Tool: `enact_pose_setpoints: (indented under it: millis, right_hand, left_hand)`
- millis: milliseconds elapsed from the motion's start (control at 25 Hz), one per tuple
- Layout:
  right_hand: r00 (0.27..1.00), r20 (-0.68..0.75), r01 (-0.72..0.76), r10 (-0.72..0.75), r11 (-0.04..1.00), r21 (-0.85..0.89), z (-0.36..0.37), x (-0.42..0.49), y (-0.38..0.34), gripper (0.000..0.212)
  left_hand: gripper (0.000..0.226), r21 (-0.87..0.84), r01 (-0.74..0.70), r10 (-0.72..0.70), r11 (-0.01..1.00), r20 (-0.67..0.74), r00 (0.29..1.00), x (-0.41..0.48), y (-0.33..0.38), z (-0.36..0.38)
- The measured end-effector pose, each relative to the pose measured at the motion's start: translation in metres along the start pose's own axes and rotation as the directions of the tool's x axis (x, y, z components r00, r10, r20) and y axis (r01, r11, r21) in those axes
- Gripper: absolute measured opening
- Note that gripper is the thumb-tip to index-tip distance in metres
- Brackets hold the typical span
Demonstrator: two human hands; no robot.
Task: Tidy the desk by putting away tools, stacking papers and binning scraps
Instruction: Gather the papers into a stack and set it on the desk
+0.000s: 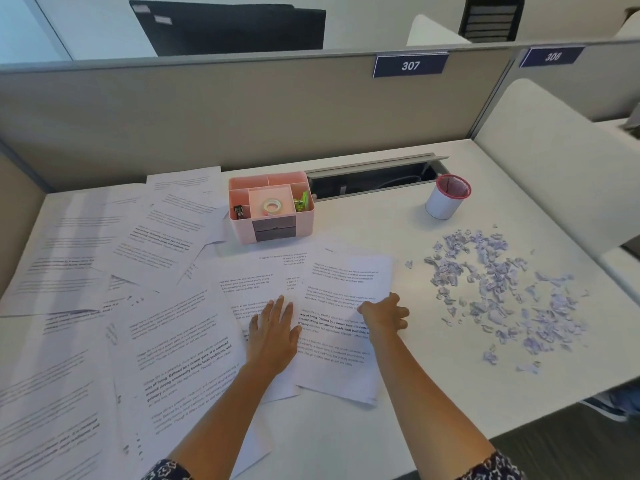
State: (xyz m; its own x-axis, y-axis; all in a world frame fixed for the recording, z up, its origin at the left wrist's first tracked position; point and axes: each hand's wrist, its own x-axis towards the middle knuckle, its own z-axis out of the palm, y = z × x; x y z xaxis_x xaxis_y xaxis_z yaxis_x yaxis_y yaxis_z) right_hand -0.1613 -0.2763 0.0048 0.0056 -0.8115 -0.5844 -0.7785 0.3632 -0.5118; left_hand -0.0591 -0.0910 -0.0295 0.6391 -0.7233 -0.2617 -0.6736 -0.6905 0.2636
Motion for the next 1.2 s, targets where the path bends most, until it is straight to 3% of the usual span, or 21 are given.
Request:
enact_pose_setpoints:
  millis: [160, 240, 440, 640, 800, 1000, 1200]
  right_hand:
    - [0.997, 0.033, 0.065, -0.075, 0.967, 0.246, 0.007, -0.004, -0.004, 0.072]
    - [0.993, 0.096, 0.027, -0.068, 0.928, 0.371, 0.009, -0.005, -0.006, 0.063]
    - [0.954, 0.268, 0.058, -0.137, 0.958, 0.283, 0.012, -0.007, -0.007, 0.027]
    - [0.978, 0.167, 0.075, -0.122, 0.962, 0.264, 0.004, -0.01, -0.008, 0.002]
    - [0.962, 0.215, 0.134, -0.168, 0.977, 0.167, -0.001, -0.007, -0.003, 0.018]
    - [0.935, 0.244, 0.221, -0.256, 0.962, 0.163, 0.017, -0.013, -0.014, 0.006]
    - [0.932, 0.176, 0.323, -0.316, 0.946, -0.009, 0.051, -0.024, -0.036, 0.045]
  left_hand:
    - [0.056, -0.007, -0.002, 0.001, 1.0, -0.051, 0.999, 0.001, -0.002, -0.002]
    - [0.055, -0.006, 0.012, -0.012, 1.0, -0.058, 0.998, 0.002, -0.005, -0.003]
    - [0.051, -0.024, 0.106, -0.109, 0.994, -0.164, 0.98, -0.002, -0.015, -0.004]
    - [0.053, -0.008, 0.172, -0.171, 0.985, -0.161, 0.972, 0.002, -0.031, -0.006]
    - [0.05, -0.007, 0.179, -0.177, 0.984, -0.191, 0.965, -0.001, -0.038, -0.001]
    - [0.045, -0.007, 0.2, -0.196, 0.98, -0.239, 0.951, -0.004, -0.049, 0.005]
    - [0.047, 0.001, 0.203, -0.197, 0.979, -0.243, 0.95, -0.006, -0.059, 0.008]
